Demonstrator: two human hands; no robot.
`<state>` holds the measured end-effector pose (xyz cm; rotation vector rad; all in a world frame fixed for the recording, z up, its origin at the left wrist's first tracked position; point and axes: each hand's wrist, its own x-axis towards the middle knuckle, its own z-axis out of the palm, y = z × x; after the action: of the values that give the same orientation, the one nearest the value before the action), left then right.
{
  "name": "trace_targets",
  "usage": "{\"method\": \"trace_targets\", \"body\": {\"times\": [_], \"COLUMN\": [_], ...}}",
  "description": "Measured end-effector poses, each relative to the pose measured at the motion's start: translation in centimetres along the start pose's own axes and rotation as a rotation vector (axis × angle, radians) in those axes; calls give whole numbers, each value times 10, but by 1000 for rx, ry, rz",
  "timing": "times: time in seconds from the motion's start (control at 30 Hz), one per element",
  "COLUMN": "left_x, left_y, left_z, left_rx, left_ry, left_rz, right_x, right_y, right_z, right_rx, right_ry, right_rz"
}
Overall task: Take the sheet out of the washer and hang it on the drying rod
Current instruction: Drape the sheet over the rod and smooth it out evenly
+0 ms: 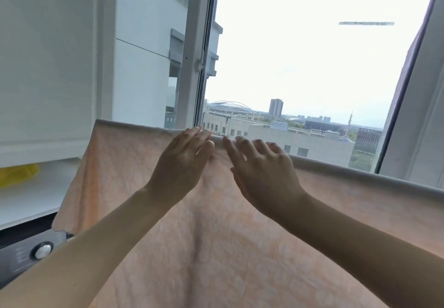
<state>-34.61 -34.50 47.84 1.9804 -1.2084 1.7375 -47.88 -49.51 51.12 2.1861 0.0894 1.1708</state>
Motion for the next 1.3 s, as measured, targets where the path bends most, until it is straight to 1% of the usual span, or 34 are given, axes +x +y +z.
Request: {"method": "trace_targets", "body": {"times": [0.1,0.27,0.4,0.5,0.57,0.67,0.77,0.83,0.87,0.93,0.97,1.0,1.07,1.1,1.13,1.17,1.23,1.3], "left_x": [2,8,11,17,24,33,42,46,48,48,44,38,15,2,-12,-23,-33,-36], "left_y": [2,3,-12,-36,-55,-80,-98,-108,-112,-117,-117,-115,-110,-109,-111,-115,-122,-125], "left_z": [-1,-6,-13,-13,-8,-3,-6,-10,-11,-10,-8,-5,6,13,20,27,35,36], "left_rx": [-1,-149,-430,-642,-695,-738,-872,-931,-926,-898,-869,-821,-640,-539,-467,-422,-368,-308], "left_ry": [19,46,27,-15,-99,-373,-607,-698,-700,-638,-582,-493,-206,-80,11,65,116,124], "left_rz": [-27,-99,-137,-212,-284,-282,-288,-289,-282,-274,-260,-219,-24,87,173,235,304,281], "right_x": [16,29,23,18,16,16,17,17,17,19,20,21,21,20,19,19,19,19], "right_y": [-10,-18,-15,-10,-7,-7,-8,-9,-9,-11,-13,-13,-14,-14,-13,-13,-13,-14], "right_z": [8,19,23,22,20,20,22,23,23,22,23,23,23,23,23,24,26,30], "right_rx": [-46,-73,-106,-70,-34,-21,-8,-4,-6,-11,-10,-11,-27,-37,-46,-52,-56,-53], "right_ry": [-4,96,172,169,156,154,136,131,135,140,135,130,131,136,143,151,168,162], "right_rz": [-16,-25,-20,-33,-36,-28,-17,-14,-13,-8,-6,-2,6,4,-2,-10,-29,-49]}}
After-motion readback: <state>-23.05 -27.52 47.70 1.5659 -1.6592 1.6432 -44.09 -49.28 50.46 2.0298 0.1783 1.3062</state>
